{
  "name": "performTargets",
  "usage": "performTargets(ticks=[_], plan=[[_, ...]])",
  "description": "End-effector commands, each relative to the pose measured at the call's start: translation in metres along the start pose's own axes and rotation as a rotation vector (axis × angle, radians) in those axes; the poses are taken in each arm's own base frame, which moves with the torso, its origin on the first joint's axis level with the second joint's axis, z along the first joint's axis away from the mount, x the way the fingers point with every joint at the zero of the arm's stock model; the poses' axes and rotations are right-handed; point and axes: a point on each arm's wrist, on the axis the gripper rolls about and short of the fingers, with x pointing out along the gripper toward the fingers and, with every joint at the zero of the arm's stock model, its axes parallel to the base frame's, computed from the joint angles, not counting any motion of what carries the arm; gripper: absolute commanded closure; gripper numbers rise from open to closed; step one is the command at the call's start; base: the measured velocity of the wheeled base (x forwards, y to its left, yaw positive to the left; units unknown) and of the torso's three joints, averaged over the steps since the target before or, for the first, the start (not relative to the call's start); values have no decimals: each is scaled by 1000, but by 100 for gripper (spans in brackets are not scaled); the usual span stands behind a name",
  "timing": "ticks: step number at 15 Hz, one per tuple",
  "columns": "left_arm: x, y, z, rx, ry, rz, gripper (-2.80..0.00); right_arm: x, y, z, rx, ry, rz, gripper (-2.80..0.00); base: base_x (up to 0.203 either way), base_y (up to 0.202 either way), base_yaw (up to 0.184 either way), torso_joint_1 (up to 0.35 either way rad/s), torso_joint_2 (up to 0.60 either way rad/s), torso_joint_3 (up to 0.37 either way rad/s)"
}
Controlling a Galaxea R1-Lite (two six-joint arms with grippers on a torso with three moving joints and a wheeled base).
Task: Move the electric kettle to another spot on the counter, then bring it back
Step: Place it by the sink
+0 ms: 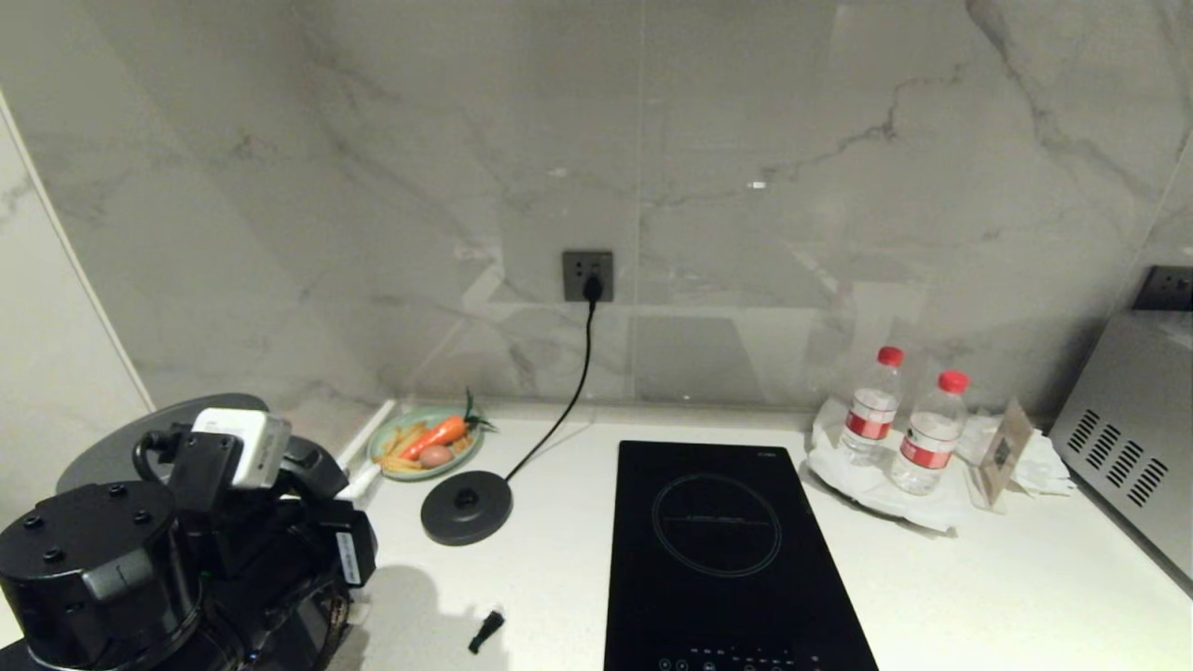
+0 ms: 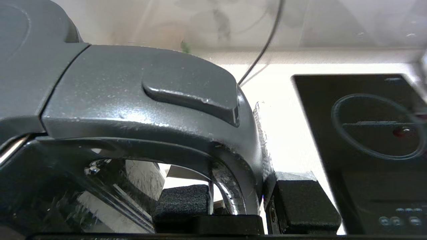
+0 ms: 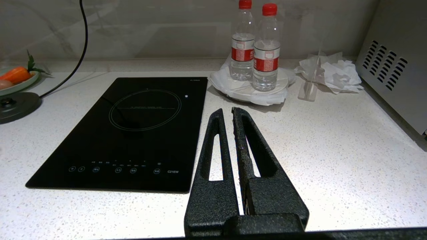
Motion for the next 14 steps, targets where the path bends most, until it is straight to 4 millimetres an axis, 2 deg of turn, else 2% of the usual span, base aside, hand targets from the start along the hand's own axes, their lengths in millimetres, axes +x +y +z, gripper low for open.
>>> performTargets(ticks=[1,5,8,14], plan=[[-7,10,0,-14,-14,37,0,0,0,0,0,0,0,0,0,0,0,0,0,0],[-31,22,-9,-62,-19,35,0,0,0,0,0,1,0,0,0,0,0,0,0,0],[-34,24,-17,-84,16,40,0,0,0,0,-2,0,0,0,0,0,0,0,0,0],[-33,24,-18,-102,19,41,0,0,0,0,-2,0,0,0,0,0,0,0,0,0]])
